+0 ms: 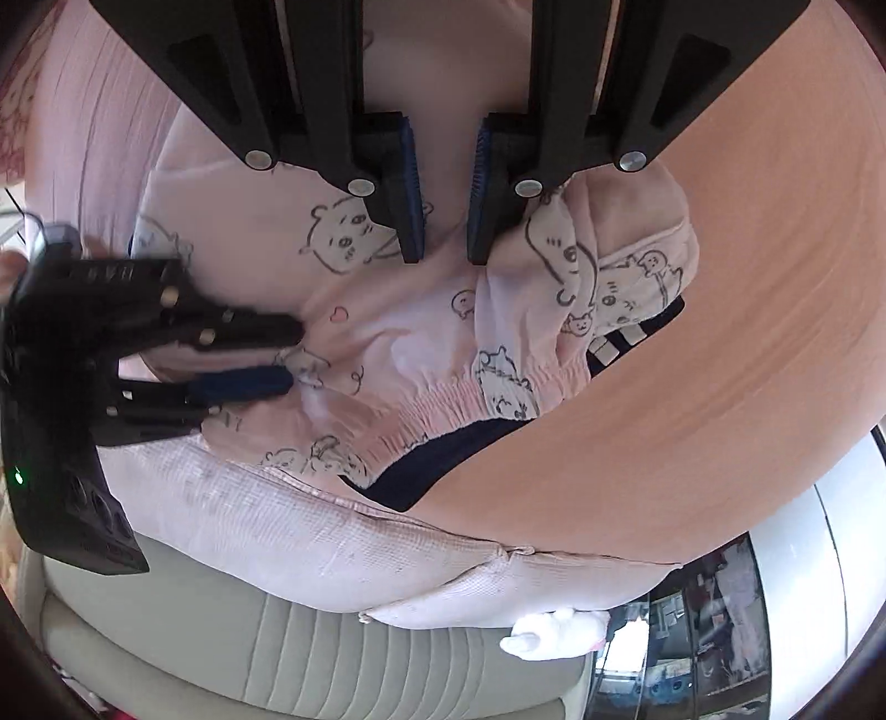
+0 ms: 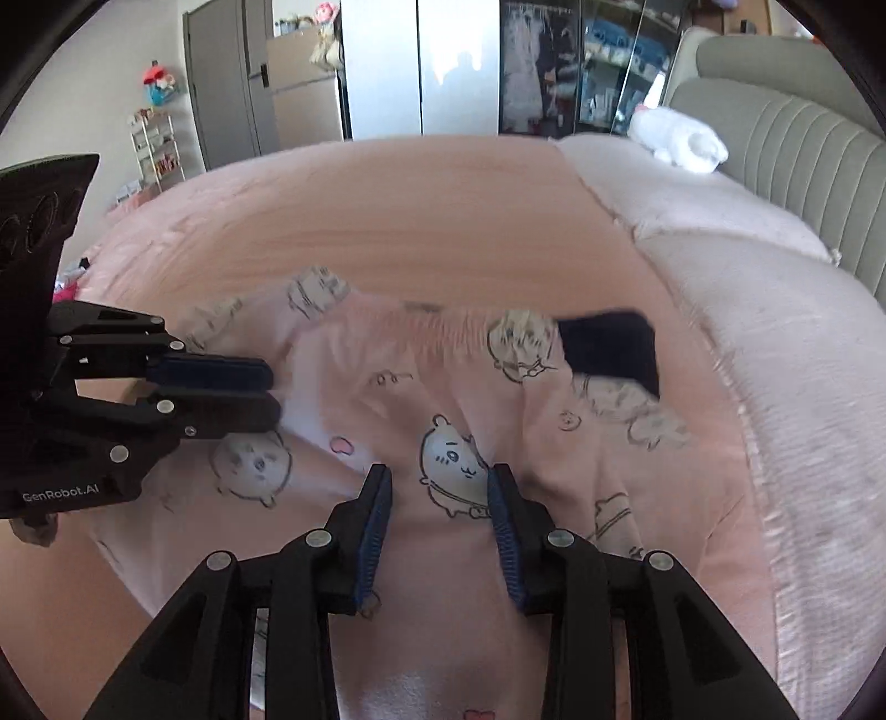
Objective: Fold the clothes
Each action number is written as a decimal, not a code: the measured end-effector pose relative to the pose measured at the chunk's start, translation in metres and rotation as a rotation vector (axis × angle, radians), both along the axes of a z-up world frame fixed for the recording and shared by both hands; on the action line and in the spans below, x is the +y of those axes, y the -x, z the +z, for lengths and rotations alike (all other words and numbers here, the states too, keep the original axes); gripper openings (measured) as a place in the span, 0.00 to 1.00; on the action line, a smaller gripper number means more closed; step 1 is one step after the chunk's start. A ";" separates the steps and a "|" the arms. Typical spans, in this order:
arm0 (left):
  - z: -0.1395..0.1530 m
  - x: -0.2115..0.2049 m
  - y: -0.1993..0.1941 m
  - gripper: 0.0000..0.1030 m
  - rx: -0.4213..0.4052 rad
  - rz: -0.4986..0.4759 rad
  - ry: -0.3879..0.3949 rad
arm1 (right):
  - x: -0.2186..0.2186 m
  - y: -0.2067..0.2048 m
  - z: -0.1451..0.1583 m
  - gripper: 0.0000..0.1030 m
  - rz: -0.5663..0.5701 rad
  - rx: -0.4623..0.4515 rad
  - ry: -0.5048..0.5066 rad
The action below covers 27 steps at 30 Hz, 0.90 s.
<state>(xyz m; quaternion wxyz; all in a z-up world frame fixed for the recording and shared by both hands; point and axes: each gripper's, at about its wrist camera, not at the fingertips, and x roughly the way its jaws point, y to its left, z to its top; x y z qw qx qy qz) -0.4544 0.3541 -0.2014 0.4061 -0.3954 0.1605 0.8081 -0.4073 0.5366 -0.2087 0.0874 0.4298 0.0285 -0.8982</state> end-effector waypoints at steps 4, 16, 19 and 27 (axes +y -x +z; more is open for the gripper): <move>0.021 -0.035 -0.006 0.14 0.001 0.049 0.008 | 0.029 -0.024 0.015 0.31 -0.005 0.016 -0.036; 0.070 -0.047 -0.073 0.86 -0.004 0.142 -0.092 | -0.001 -0.080 0.076 0.80 -0.136 0.026 0.050; 0.097 -0.075 -0.090 0.86 -0.004 0.207 -0.131 | -0.022 -0.096 0.088 0.80 -0.118 0.032 0.071; 0.160 -0.159 -0.158 0.88 0.028 0.327 -0.178 | -0.106 -0.139 0.143 0.87 -0.116 0.111 0.086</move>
